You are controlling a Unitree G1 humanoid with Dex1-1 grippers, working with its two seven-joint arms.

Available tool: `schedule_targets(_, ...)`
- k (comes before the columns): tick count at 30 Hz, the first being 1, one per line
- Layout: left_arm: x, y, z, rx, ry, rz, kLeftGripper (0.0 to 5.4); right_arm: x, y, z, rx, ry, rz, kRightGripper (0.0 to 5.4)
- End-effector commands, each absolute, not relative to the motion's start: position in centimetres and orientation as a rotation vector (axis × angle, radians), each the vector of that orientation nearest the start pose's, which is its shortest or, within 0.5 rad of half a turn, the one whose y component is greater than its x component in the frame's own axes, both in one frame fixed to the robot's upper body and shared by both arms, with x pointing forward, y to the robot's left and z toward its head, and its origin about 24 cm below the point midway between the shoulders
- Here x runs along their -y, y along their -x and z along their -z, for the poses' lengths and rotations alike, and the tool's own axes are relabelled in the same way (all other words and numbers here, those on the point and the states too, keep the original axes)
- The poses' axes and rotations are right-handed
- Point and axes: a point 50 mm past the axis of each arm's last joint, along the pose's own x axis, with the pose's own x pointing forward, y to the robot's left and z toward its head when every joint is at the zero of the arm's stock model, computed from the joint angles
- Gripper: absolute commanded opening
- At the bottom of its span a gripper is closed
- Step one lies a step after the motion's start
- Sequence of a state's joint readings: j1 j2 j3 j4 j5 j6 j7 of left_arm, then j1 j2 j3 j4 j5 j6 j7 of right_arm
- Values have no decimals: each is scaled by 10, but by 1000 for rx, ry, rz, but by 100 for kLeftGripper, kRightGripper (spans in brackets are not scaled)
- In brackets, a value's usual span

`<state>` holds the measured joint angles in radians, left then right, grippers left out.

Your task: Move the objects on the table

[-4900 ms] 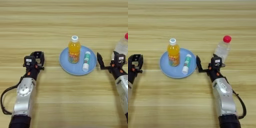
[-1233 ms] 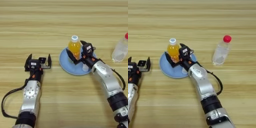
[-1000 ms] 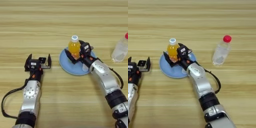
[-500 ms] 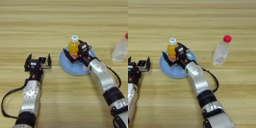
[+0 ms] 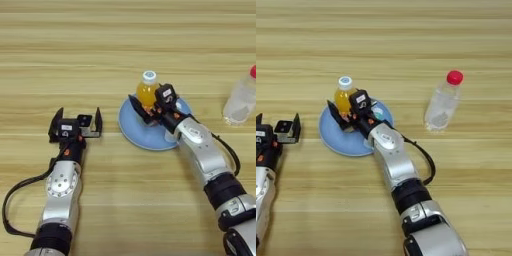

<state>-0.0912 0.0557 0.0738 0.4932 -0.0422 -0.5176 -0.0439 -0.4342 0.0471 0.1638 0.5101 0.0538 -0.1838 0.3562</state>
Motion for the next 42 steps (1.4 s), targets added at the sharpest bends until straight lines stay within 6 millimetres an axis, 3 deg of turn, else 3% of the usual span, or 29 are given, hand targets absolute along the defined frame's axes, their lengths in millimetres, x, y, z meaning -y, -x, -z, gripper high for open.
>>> schedule_targets(1,-174,-254,-1,108,-32,-28,540,47,-316,-63,90,-10,-643,359)
schedule_targets(11,-174,-254,-1,108,-35,-30,540,52,-310,-74,141,-10,-626,356)
schedule_targets(19,-174,-254,-1,108,-34,-30,540,70,-295,-95,208,-18,-561,355)
schedule_targets(24,-175,-253,-1,110,-29,-36,540,92,-278,-104,219,1,-486,355)
schedule_targets(34,-171,-253,-3,118,-14,-28,540,155,-238,-117,191,78,-274,355)
schedule_targets(42,-169,-253,-4,120,-10,-28,540,193,-217,-119,133,120,-167,355)
